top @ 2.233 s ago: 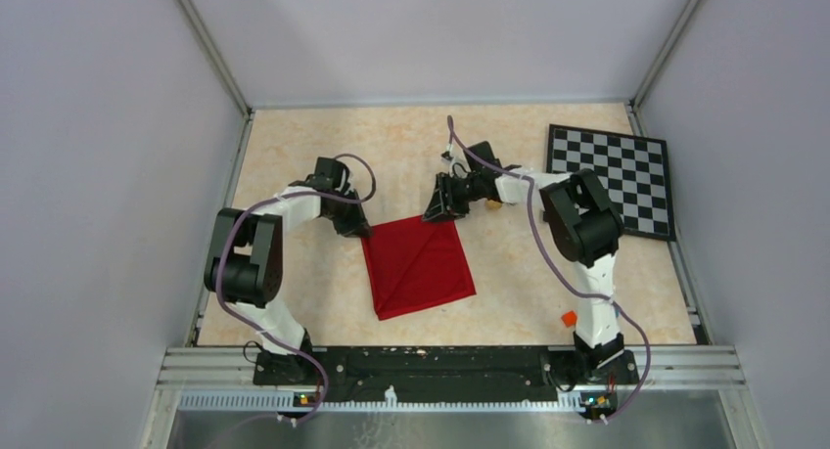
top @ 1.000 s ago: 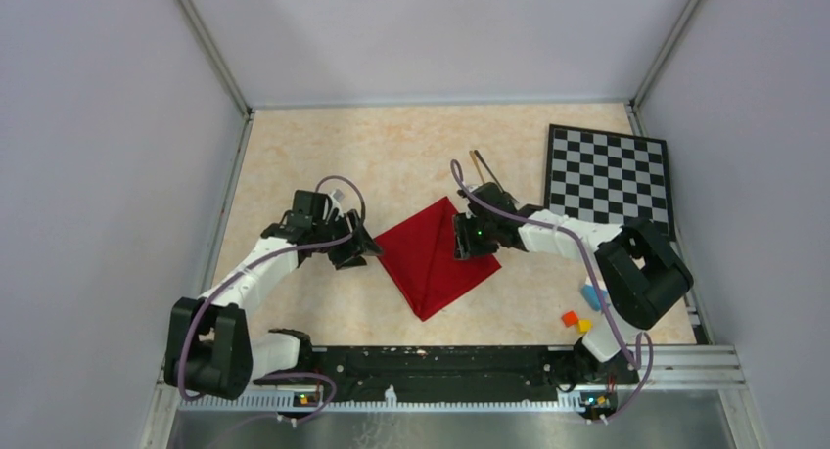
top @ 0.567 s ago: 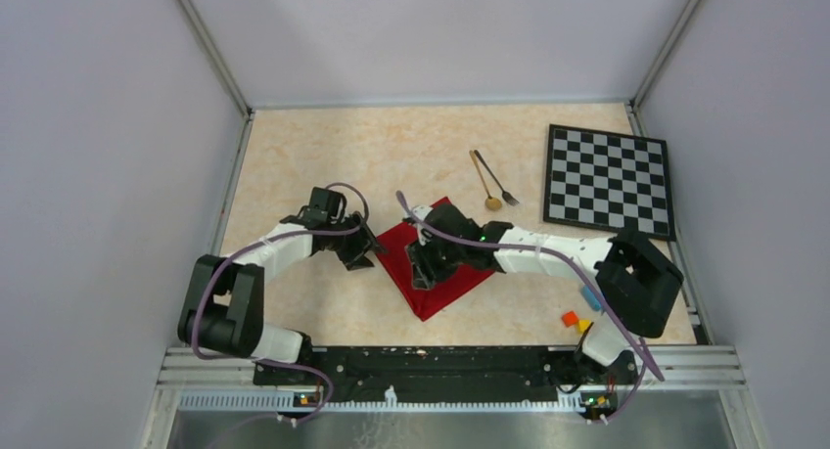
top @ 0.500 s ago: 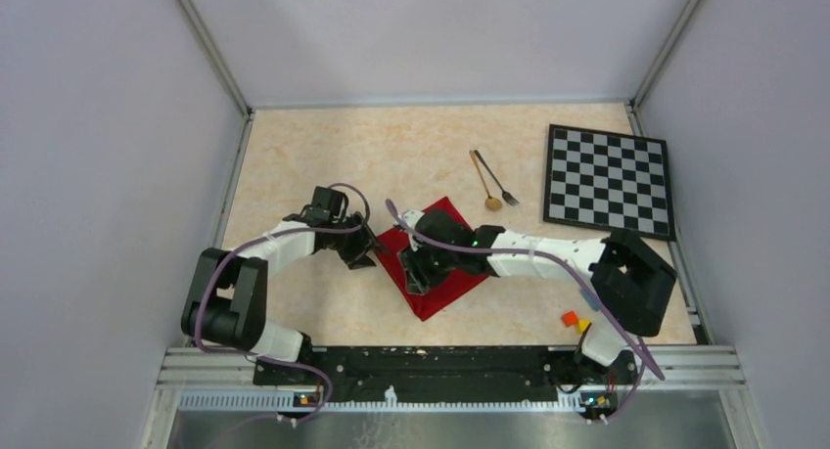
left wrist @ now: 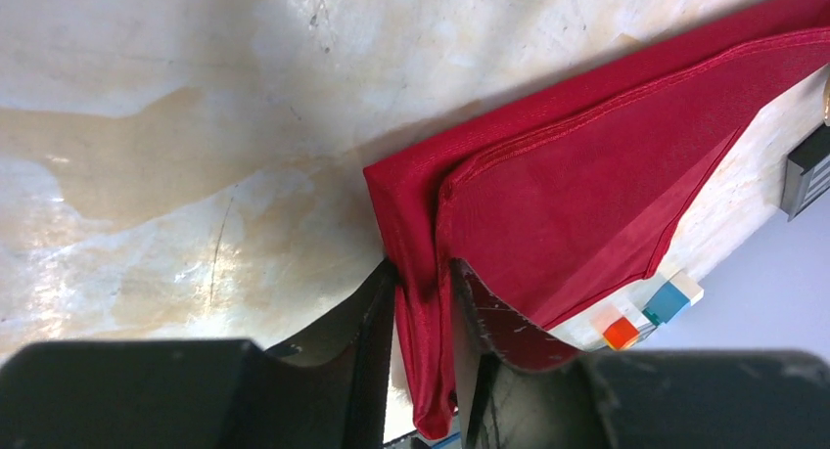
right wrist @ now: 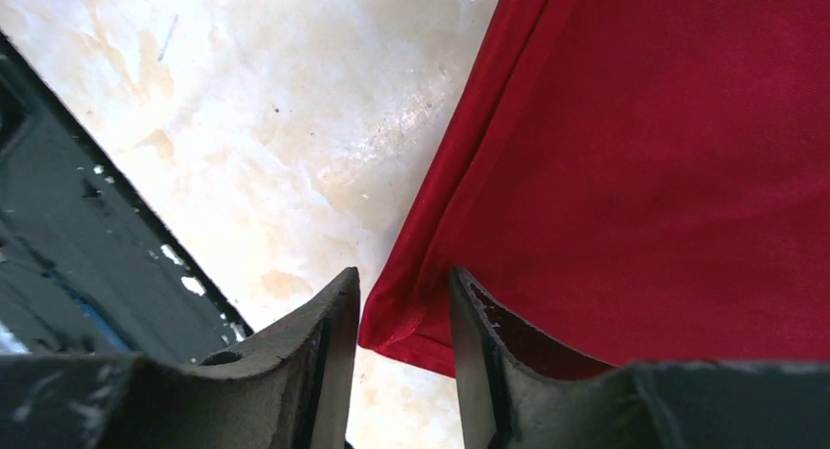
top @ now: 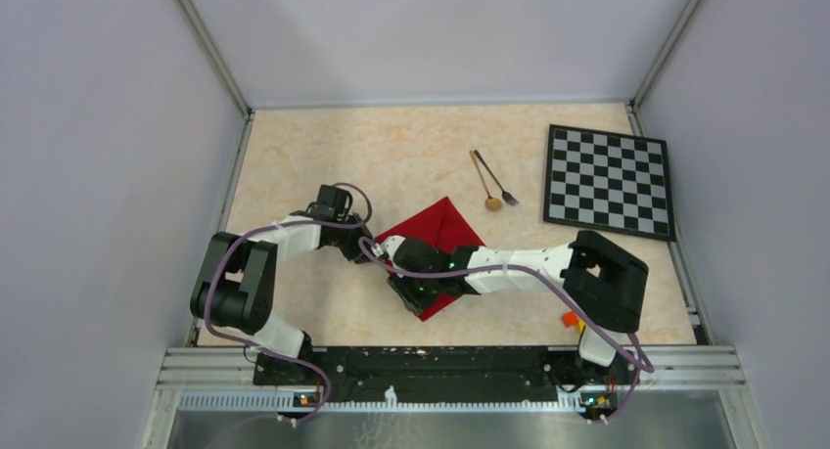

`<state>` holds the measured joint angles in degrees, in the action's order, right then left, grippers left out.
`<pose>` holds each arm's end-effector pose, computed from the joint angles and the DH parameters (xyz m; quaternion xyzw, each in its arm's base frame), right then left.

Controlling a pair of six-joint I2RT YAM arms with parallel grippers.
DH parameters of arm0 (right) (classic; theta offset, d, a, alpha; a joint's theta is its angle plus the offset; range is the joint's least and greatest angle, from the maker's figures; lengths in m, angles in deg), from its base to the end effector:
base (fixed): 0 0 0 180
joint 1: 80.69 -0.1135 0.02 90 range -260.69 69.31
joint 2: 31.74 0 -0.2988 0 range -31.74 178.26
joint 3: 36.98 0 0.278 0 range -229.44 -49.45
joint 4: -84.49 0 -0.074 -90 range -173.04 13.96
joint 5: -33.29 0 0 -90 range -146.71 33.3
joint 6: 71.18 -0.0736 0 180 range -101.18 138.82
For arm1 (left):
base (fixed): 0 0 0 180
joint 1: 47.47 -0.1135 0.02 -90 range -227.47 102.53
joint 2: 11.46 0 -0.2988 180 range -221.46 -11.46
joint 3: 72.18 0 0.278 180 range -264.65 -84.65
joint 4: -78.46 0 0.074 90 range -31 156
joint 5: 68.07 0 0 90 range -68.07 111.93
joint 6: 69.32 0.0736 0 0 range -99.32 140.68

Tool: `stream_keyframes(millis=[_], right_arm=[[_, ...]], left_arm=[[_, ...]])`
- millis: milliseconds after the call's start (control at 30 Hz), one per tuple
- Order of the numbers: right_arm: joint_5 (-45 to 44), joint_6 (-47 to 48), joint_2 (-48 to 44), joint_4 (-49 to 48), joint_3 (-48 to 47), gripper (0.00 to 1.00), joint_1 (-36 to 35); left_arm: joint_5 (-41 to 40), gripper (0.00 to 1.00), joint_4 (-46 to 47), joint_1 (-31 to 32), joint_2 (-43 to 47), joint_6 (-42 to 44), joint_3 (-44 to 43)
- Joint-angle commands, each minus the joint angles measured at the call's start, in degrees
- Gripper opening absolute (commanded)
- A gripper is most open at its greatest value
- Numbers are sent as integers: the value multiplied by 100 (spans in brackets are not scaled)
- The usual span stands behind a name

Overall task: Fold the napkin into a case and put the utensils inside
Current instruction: Pick up the upper triangle-folded napkin from the center of the board.

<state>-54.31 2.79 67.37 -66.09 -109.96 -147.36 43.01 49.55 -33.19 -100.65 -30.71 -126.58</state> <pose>0.1557 0.3688 0.1644 -0.4140 0.8605 0.2106 0.2090 0.2913 -0.1015 0.1257 -0.2652 0.9208 -0.2709 0.0913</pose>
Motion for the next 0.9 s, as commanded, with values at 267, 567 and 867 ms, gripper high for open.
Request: stream_keyframes(millis=[267,567,867], right_arm=[[-1480,281,109,277,-204,21,-507],[-1509,292,-53,400,-409,37,-652],[-1708,162,238,548,-788,53,-911]], left_arm=[[-405,21,268,22,-239,190,-60],[-468,14,306,20,-214,218,8],[-392,12,359,21,-212,195,54]])
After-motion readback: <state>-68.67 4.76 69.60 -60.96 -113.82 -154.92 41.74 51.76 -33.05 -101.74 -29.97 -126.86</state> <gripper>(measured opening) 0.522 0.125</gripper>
